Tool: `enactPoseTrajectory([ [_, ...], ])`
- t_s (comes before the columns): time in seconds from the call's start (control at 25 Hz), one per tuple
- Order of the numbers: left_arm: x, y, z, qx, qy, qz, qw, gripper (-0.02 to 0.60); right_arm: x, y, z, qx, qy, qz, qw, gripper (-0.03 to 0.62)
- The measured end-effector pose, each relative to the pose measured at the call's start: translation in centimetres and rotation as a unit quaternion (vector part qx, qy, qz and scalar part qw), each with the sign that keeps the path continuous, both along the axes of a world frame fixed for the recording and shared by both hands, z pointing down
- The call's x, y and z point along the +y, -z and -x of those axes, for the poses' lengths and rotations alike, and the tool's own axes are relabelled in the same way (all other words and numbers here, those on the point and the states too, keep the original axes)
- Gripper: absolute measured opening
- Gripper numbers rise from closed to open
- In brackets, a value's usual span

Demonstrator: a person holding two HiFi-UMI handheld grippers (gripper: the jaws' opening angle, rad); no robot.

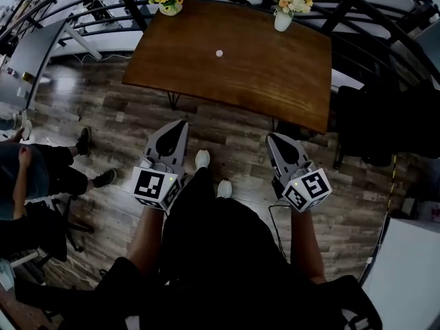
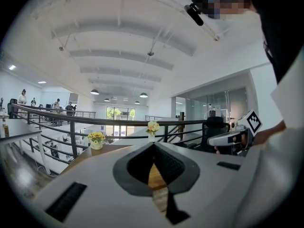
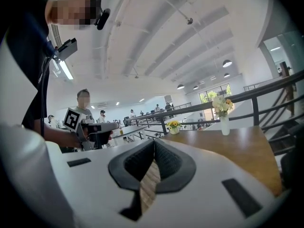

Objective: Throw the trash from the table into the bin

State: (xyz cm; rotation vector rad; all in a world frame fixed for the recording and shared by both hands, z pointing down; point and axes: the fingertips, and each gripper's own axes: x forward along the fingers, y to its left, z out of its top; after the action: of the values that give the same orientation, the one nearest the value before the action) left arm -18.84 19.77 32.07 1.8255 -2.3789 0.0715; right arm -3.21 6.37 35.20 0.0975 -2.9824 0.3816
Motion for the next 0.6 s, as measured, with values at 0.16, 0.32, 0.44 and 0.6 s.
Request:
enactPoseTrajectory([
  [0.16,-1.9,0.4,0.9,-0.003,-0.011,-0.007,0.9999,0.009,-1.0,0.4,1.0,-0.005,-0.008,0.002,1.0,0.012],
  [0.32,-3.9,0.6,2.6,-0.005,-0.022,-0.014,0.9996,0.009,-1.9,0.3,2.2,-0.007,-0.014,0.004,1.0,0.012],
  [0.44,-5.7,-0.3,4.1,0.001,-0.034,-0.002,0.9994,0.009,-3.1,0.1,3.6,-0.005,-0.021,0.006,1.0,0.012],
  [0.6,-8.4,-0.6,7.1,0.004,-0.052,-0.007,0.9986,0.009,-4.8,-0.4,6.5,0.005,-0.032,0.005,0.999,0.012],
])
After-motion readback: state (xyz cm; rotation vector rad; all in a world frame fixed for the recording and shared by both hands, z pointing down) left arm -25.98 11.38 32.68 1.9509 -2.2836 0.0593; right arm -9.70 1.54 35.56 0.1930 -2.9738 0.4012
